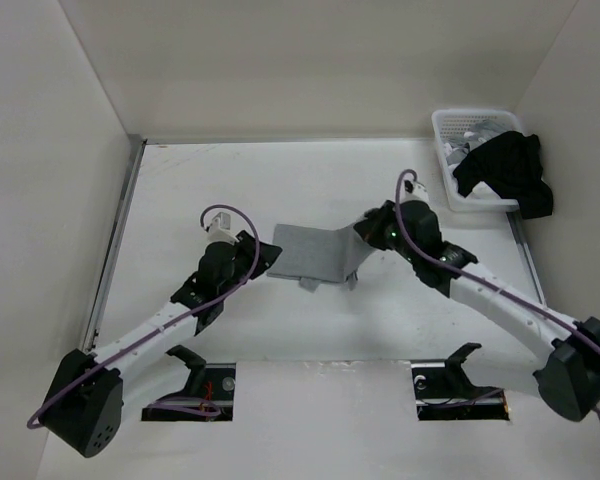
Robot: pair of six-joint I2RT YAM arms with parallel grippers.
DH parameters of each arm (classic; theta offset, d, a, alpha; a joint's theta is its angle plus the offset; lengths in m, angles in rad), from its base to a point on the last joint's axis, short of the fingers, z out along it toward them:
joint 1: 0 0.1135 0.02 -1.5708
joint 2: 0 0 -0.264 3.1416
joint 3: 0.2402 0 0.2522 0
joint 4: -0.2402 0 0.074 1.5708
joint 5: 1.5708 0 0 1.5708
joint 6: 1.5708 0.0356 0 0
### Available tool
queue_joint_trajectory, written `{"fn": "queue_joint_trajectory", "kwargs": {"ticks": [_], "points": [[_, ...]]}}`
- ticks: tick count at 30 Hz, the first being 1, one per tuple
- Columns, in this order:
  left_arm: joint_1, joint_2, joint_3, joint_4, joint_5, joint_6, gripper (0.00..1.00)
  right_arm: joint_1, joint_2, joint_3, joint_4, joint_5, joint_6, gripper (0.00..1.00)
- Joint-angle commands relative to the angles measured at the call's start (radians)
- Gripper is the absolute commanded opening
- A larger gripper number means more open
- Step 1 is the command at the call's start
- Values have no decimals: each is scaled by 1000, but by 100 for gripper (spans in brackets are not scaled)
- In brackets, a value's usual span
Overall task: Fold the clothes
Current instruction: Fold the tank top
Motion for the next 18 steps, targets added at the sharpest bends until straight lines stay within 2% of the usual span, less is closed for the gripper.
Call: {"fn": "queue_joint_trajectory", "kwargs": {"ticks": [1,5,10,12,14,16,18], "points": [[26,-80,20,5,1,-2,29,99,125,180,-133,102,-44,4],[83,-163,-2,-32,31,-8,30,220,359,415,-208,144,-29,5],[175,-266,-25,-93,85,-13,30,311,690,679,-255,130,6,14],[218,-304,-36,-113,105,-13,30,340,789,761,-253,119,28,24],[256,-329,-42,-129,125,-13,31,361,835,809,-246,99,51,40],[287,-334,-39,-141,146,-12,31,367,812,785,-216,108,63,52],[303,-321,-37,-137,165,-5,32,369,727,693,-151,134,62,56]]}}
